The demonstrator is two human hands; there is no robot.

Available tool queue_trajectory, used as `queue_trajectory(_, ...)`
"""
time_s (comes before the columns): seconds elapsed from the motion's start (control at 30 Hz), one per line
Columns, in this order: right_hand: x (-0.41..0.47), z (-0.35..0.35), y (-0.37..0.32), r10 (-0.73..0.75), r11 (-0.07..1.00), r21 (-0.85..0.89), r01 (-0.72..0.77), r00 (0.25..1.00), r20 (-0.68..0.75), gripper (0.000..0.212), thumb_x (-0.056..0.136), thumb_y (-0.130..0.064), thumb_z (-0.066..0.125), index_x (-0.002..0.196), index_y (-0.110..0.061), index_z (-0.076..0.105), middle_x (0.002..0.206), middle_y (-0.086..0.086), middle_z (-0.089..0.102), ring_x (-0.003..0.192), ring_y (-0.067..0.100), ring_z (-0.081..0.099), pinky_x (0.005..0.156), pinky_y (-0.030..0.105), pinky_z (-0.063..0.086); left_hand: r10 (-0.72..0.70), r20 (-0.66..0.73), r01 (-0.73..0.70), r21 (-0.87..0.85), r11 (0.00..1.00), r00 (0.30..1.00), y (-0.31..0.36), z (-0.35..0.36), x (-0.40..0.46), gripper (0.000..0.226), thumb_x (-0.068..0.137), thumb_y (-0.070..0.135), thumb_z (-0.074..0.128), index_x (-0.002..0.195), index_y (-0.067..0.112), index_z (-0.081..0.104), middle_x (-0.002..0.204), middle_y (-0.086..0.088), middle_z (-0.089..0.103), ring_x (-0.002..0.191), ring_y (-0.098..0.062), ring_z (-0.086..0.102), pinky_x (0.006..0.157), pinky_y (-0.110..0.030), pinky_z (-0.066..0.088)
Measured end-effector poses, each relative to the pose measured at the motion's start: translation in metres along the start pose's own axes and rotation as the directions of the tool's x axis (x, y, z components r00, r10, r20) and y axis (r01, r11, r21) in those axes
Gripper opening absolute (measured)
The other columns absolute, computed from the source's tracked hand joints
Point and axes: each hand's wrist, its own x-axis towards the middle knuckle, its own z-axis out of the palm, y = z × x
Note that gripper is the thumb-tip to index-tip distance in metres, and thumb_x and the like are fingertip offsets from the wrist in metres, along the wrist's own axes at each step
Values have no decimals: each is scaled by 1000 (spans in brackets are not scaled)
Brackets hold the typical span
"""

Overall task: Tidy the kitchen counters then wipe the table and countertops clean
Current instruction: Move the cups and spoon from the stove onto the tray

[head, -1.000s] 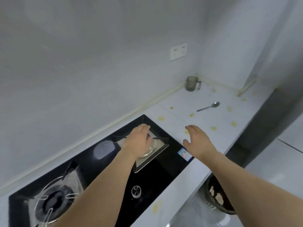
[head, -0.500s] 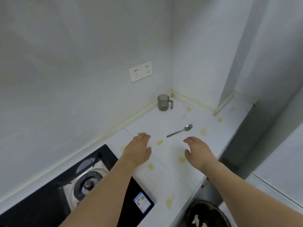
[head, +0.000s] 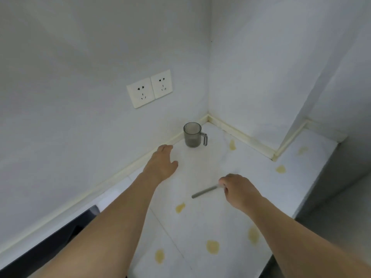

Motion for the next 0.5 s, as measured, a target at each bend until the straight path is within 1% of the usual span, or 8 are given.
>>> queue_trajectory(0.13, 63, 25, 10, -65, 993, -89, 80, 986, 157, 22, 93, -12, 42, 110, -15, 57, 111, 4, 57, 104, 23, 54, 81, 29, 40, 0, 5, 1, -67, 998, 1000, 5, 15, 89, 71, 93, 26, 60, 153, 13, 25, 159, -4, 20, 141, -26, 31, 114, -38, 31)
queue_trajectory(0.23, 100, 42, 12, -101, 984, -116, 134, 962, 254, 21, 94, -17, 48, 113, -15, 56, 113, 4, 57, 107, 24, 54, 86, 33, 43, -9, -1, 8, -115, 993, 1000, 11, 27, 144, 78, 90, 27, 65, 153, 14, 21, 161, -5, 11, 144, -30, 25, 115, -39, 29)
queue_trajectory(0.33, 123, 63, 17, -123, 975, -132, 176, 933, 337, 17, 92, -21, 50, 108, -16, 56, 109, 4, 56, 106, 26, 54, 88, 39, 47, -39, 7, 40, -154, 987, 999, 15, 44, 183, 94, 83, 31, 73, 155, 18, 14, 163, -4, 0, 146, -30, 18, 115, -39, 26)
queue_trajectory(0.4, 135, 73, 22, -150, 965, -144, 220, 911, 383, 19, 91, -22, 50, 108, -18, 58, 109, 3, 55, 106, 28, 54, 90, 41, 47, -32, 25, 36, -179, 983, 999, 16, 55, 203, 103, 80, 33, 77, 156, 18, 10, 163, -4, 1, 145, -31, 17, 115, -40, 26)
queue_trajectory(0.5, 146, 78, 25, -226, 929, -179, 324, 878, 421, 21, 92, -18, 50, 111, -14, 59, 114, 6, 56, 107, 28, 54, 93, 37, 43, -3, 29, 9, -176, 984, 1000, 18, 64, 225, 108, 78, 35, 79, 156, 18, 6, 162, -4, 5, 145, -31, 16, 115, -42, 25)
